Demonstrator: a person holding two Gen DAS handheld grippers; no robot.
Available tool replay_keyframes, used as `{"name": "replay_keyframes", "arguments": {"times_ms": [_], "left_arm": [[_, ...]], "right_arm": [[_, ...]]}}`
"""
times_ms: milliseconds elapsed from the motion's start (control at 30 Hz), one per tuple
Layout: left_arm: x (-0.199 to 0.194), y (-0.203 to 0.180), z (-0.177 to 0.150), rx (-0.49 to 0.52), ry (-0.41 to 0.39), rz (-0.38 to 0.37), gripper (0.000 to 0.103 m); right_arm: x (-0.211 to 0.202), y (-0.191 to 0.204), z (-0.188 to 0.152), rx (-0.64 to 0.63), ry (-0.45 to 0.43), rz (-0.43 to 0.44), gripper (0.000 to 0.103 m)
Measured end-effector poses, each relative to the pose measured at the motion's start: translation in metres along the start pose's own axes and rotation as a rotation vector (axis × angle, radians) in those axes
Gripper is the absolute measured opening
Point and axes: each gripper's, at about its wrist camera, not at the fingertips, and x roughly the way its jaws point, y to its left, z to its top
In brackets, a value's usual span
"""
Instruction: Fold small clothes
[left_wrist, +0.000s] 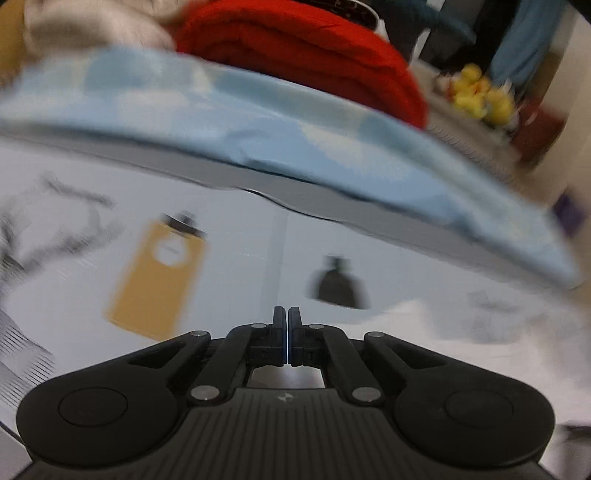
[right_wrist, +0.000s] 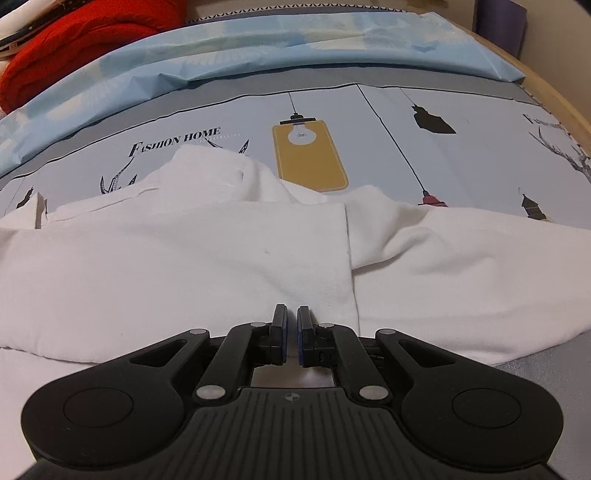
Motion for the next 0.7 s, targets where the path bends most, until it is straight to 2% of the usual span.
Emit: {"name": "replay_keyframes", "arguments": {"times_ms": [33,100,167,200,233,300,367,400,433,467,533,633,700], "left_arm": [[0.000,-0.005,-0.001,0.017,0.023,-0.035,0.002],[0.003,-0.016,-0.007,0.079,0.051,-0.045,0.002],[0.012,-0.022,-0.015,0.094,0.081,-0.075,0.002],[0.018,-0.025,-0.019,0.097,0.097,-0.083,0.007],[0.026,-0.029,-0.027,0.108,0.122,-0.080,0.021],[0.038,-0.036,-0.039,0.135,0.142,-0.044,0.040],[0.044,-0.042,-0.048,0.184,0.105,-0.009,0.039],[0.044,-0.043,-0.049,0.197,0.087,0.002,0.030],[0.044,-0.041,-0.048,0.189,0.080,0.008,0.008],[0.046,-0.036,-0.045,0.163,0.082,-0.002,0.005],[0.040,-0.028,-0.037,0.117,0.068,-0.011,0.003],[0.023,-0.015,-0.018,0.063,-0.008,0.012,0.002],[0.018,-0.004,-0.010,-0.002,-0.020,-0.003,0.001]], "right_arm": [[-0.001,0.000,0.000,-0.003,0.001,-0.002,0.005],[-0.001,0.000,0.000,0.002,0.004,-0.004,0.005],[-0.001,0.000,0.001,0.008,0.005,-0.007,0.005],[-0.001,0.001,0.000,0.009,0.005,-0.008,0.005],[-0.002,0.001,0.000,0.009,0.005,-0.009,0.006],[-0.002,0.003,-0.002,-0.002,0.004,-0.011,0.006],[-0.002,0.003,-0.003,-0.017,0.002,-0.013,0.006],[-0.002,0.003,-0.003,-0.019,0.003,-0.012,0.006],[-0.002,0.003,-0.002,-0.016,0.005,-0.011,0.006],[-0.002,0.002,-0.002,-0.013,0.006,-0.009,0.006],[-0.001,0.002,-0.001,-0.012,0.008,-0.008,0.006],[0.000,0.003,-0.001,-0.022,0.014,-0.008,0.006],[0.000,0.003,-0.001,-0.021,0.016,-0.007,0.006]]}}
